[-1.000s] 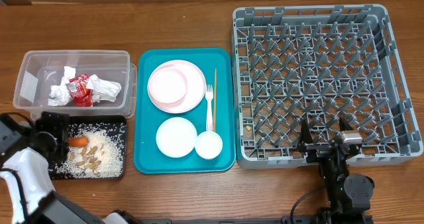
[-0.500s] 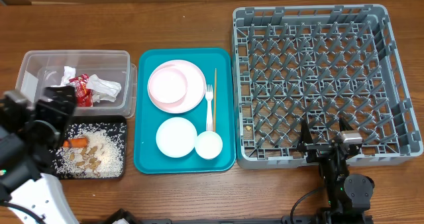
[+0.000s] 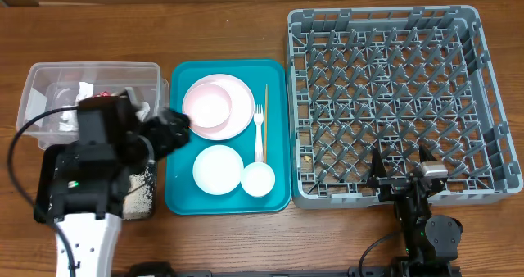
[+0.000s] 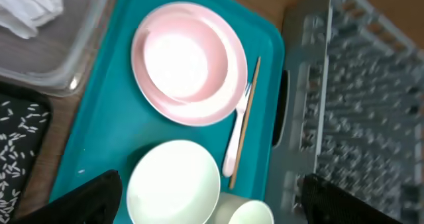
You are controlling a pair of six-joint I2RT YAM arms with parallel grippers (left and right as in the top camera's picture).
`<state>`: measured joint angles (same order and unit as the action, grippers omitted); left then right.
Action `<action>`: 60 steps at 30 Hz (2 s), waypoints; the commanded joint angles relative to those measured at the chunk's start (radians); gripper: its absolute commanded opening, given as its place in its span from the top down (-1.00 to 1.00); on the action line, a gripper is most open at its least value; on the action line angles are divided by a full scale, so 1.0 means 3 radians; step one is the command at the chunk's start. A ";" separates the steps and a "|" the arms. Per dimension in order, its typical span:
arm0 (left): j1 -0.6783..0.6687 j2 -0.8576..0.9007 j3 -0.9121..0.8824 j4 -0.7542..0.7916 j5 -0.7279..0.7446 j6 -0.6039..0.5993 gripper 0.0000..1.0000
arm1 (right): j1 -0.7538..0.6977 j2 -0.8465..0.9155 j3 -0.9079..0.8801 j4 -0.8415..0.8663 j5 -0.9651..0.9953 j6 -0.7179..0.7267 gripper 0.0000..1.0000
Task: Sort waste into correct bins and load items into the dishwasher
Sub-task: 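Return the left gripper to the teal tray and grasp the white bowl, then lift the white bowl and carry it right toward the dish rack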
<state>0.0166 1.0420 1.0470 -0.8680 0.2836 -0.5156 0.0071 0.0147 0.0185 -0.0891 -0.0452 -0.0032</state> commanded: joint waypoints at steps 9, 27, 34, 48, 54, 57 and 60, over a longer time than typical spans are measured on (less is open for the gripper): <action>-0.1081 0.0711 0.0046 0.0037 -0.0712 -0.0028 -0.73 | -0.0013 -0.0038 -0.0036 0.0027 -0.0004 0.0011 -1.00; -0.1174 0.1289 0.0046 -0.0341 -0.1194 0.0013 -0.62 | -0.0013 -0.0039 -0.0036 0.0027 -0.0004 0.0011 -1.00; -0.1172 0.1289 0.0046 -0.0319 -0.0905 0.0224 -0.23 | -0.0013 -0.0038 -0.0036 0.0027 -0.0004 0.0011 -1.00; -0.1171 0.1305 -0.0004 -0.0549 -0.1446 0.0224 0.09 | -0.0011 -0.0038 -0.0036 0.0027 -0.0004 0.0011 -1.00; -0.1170 0.1319 -0.0234 -0.0345 -0.1446 0.0224 0.05 | -0.0013 -0.0039 -0.0036 0.0027 -0.0004 0.0011 -1.00; -0.1169 0.1320 -0.0357 -0.0262 -0.1471 0.0223 0.03 | -0.0011 -0.0038 -0.0036 0.0027 -0.0004 0.0013 -1.00; -0.1169 0.1320 -0.0486 -0.0158 -0.1469 0.0223 0.02 | -0.0011 -0.0038 -0.0036 0.0027 -0.0004 0.0011 -1.00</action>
<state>-0.3279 1.4265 0.9413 -0.9360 -0.1352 -0.4599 0.0071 0.0147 0.0185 -0.0891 -0.0452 -0.0036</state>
